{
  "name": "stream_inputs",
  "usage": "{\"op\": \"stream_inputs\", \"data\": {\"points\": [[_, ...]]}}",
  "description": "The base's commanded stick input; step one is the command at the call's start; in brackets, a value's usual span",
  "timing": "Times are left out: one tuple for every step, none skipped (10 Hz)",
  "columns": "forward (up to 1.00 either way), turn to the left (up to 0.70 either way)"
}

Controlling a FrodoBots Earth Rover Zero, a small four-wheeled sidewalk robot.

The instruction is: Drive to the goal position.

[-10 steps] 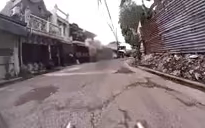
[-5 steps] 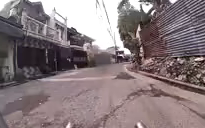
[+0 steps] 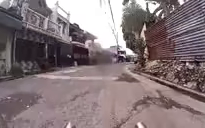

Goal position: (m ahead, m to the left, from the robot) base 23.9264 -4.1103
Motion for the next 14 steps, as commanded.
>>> {"op": "stream_inputs", "data": {"points": [[0.7, -0.03], [0.7, -0.01], [0.7, 0.0], [0.7, 0.0], [0.7, 0.0], [0.7, 0.0], [0.7, 0.0], [0.7, -0.01], [0.7, -0.13], [0.7, -0.14], [0.7, -0.14], [0.7, -0.14], [0.7, -0.14], [0.7, -0.14]]}}
